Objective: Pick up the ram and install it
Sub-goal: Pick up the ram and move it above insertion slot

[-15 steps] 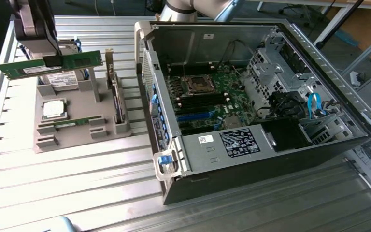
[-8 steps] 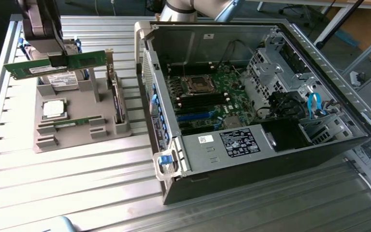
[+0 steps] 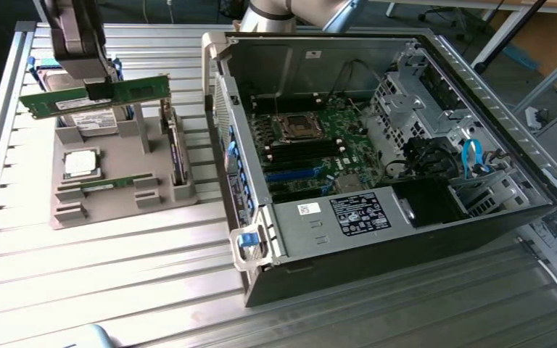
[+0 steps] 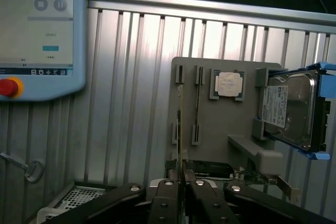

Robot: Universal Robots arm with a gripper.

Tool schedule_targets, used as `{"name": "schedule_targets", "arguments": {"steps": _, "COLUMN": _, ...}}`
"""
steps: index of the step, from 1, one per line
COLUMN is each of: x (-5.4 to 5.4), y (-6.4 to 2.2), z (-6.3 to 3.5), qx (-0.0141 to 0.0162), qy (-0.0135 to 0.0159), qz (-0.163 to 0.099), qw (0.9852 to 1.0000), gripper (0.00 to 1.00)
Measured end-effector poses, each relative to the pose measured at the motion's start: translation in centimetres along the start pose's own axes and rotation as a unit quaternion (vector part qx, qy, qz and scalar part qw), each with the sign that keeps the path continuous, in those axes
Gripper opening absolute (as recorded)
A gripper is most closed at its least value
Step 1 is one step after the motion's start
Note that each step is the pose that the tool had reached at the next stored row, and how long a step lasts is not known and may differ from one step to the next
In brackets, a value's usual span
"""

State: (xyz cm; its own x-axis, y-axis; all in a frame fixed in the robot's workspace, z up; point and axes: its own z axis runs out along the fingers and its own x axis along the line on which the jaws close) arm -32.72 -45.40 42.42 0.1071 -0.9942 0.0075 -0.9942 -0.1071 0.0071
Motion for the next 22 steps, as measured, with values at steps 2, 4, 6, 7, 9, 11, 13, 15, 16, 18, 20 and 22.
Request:
{"name": "schedule_targets", "arguments": {"steps": 2, "x": 0.0, "y": -0.18, "z": -0.01, "qx": -0.0001, "qy": 0.0002, "qz": 0.0, "qw": 1.0, "gripper": 0.14}}
{"name": "schedule_targets", "arguments": {"steps": 4, "x": 0.0, "y": -0.38, "z": 0.0, "qx": 0.0, "qy": 0.0003, "qz": 0.0, "qw": 1.0, "gripper": 0.14}}
{"name": "schedule_targets", "arguments": {"steps": 6, "x": 0.1, "y": -0.58, "z": -0.01, "qx": -0.0001, "qy": 0.0004, "qz": 0.0, "qw": 1.0, "gripper": 0.14}}
{"name": "schedule_targets", "arguments": {"steps": 7, "x": 0.1, "y": -0.67, "z": -0.01, "qx": -0.0001, "qy": 0.0005, "qz": 0.0, "qw": 1.0, "gripper": 0.14}}
{"name": "schedule_targets", "arguments": {"steps": 9, "x": 0.1, "y": -0.86, "z": -0.01, "qx": -0.0001, "qy": 0.0006, "qz": 0.0, "qw": 1.0, "gripper": 0.14}}
{"name": "schedule_targets", "arguments": {"steps": 11, "x": 0.1, "y": -1.12, "z": -0.01, "qx": -0.0001, "qy": 0.0007, "qz": 0.0, "qw": 1.0, "gripper": 0.14}}
{"name": "schedule_targets", "arguments": {"steps": 13, "x": 0.1, "y": -1.3, "z": -0.01, "qx": -0.0001, "qy": 0.0008, "qz": 0.0, "qw": 1.0, "gripper": 0.14}}
{"name": "schedule_targets", "arguments": {"steps": 15, "x": 0.2, "y": -1.49, "z": -0.01, "qx": -0.0001, "qy": 0.001, "qz": 0.0, "qw": 1.0, "gripper": 0.14}}
{"name": "schedule_targets", "arguments": {"steps": 16, "x": 0.2, "y": -1.58, "z": -0.01, "qx": -0.0001, "qy": 0.0011, "qz": 0.0, "qw": 1.0, "gripper": 0.14}}
{"name": "schedule_targets", "arguments": {"steps": 18, "x": 0.2, "y": -1.76, "z": -0.01, "qx": -0.0001, "qy": 0.0012, "qz": 0.0, "qw": 1.0, "gripper": 0.14}}
{"name": "schedule_targets", "arguments": {"steps": 20, "x": 0.2, "y": -1.95, "z": -0.02, "qx": -0.0002, "qy": 0.0013, "qz": 0.0, "qw": 1.0, "gripper": 0.14}}
{"name": "schedule_targets", "arguments": {"steps": 22, "x": 0.2, "y": -2.12, "z": -0.01, "qx": -0.0002, "qy": 0.0014, "qz": 0.0, "qw": 1.0, "gripper": 0.14}}
